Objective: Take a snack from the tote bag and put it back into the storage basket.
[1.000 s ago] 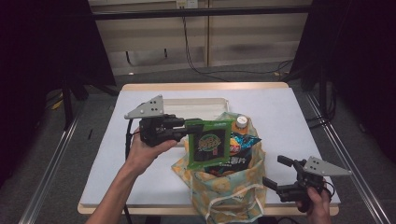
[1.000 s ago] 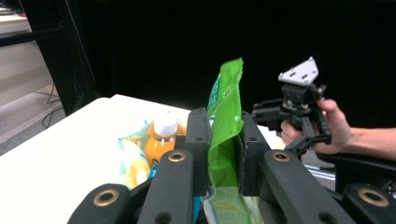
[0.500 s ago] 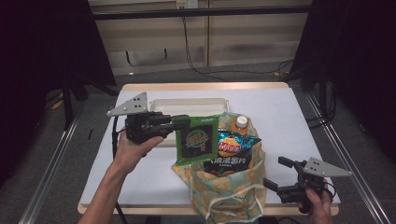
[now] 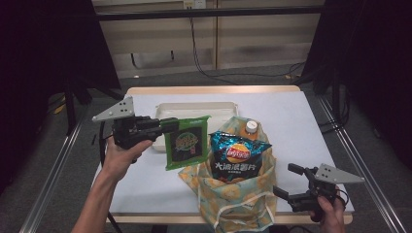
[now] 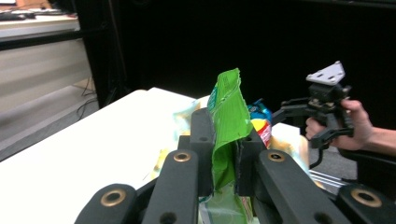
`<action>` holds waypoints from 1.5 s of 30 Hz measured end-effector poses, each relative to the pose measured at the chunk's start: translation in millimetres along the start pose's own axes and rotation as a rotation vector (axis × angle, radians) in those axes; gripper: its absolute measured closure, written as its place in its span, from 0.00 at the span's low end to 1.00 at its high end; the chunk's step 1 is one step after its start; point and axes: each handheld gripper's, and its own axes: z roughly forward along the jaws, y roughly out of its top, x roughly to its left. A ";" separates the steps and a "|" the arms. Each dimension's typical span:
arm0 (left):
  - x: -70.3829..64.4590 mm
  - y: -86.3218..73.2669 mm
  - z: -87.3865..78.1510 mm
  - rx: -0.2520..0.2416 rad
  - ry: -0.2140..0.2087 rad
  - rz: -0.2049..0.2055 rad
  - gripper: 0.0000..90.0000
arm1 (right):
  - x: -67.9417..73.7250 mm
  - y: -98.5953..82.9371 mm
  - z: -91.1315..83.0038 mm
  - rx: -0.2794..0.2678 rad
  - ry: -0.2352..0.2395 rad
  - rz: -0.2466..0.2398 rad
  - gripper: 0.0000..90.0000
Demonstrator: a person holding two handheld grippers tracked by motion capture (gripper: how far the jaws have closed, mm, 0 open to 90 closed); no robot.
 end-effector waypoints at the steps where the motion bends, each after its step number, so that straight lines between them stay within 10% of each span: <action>1: 2.8 -1.6 -0.2 0.003 0.005 -0.005 0.91 | -0.1 0.0 0.3 0.001 0.002 0.000 0.02; 45: 124.3 -39.5 32.3 0.055 0.184 -0.154 0.92 | -4.8 -1.4 3.8 0.020 0.032 0.018 0.02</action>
